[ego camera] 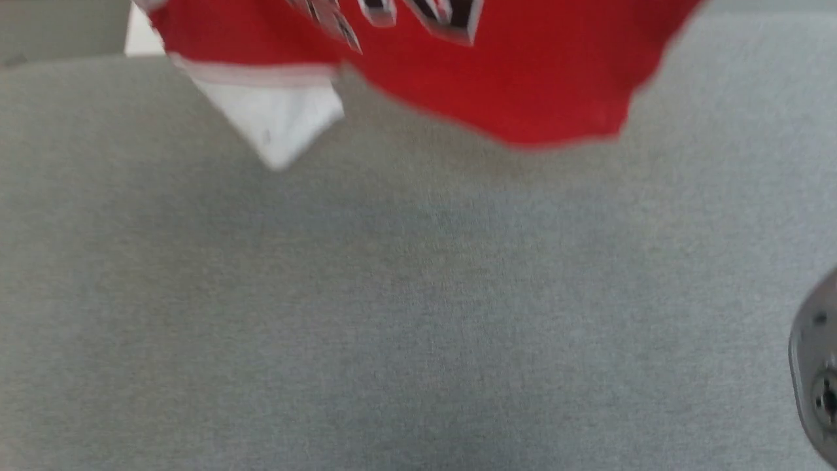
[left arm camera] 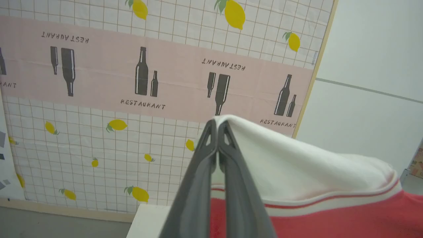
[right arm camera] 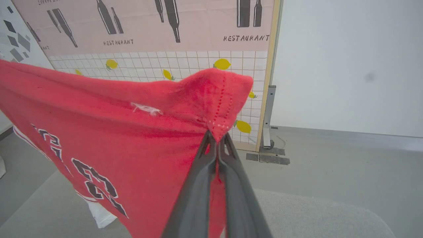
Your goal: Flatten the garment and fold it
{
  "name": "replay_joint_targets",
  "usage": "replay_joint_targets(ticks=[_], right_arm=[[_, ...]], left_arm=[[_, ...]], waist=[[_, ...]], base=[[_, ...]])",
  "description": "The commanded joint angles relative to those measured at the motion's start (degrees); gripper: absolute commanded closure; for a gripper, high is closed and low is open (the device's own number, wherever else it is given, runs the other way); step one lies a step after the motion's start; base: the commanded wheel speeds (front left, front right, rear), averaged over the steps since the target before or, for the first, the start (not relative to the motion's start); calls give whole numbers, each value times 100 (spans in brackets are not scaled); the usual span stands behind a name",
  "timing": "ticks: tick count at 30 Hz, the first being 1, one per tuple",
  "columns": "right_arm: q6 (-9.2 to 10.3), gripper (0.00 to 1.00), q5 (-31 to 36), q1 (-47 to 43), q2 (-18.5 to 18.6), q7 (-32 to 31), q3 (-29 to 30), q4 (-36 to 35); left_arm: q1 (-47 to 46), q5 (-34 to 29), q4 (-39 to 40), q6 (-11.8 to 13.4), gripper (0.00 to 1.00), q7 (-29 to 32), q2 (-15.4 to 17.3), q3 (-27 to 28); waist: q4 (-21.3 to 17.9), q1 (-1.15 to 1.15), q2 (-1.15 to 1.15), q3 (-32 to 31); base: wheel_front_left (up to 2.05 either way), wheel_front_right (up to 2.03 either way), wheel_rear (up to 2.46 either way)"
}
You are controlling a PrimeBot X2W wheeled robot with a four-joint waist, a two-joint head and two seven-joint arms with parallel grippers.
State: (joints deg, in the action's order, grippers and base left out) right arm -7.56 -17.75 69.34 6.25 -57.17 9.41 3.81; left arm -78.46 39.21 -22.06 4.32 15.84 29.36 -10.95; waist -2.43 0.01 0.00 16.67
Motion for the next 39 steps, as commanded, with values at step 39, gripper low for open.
replay_joint_targets(ticks=[39], right_arm=[[8,100,-568,-1620,-171,3511,-403,1358]], left_arm=[[1849,432,-933,-1171,100,-3075,-631,62]], waist=[[747,-1,0,895]], base=[[0,0,0]])
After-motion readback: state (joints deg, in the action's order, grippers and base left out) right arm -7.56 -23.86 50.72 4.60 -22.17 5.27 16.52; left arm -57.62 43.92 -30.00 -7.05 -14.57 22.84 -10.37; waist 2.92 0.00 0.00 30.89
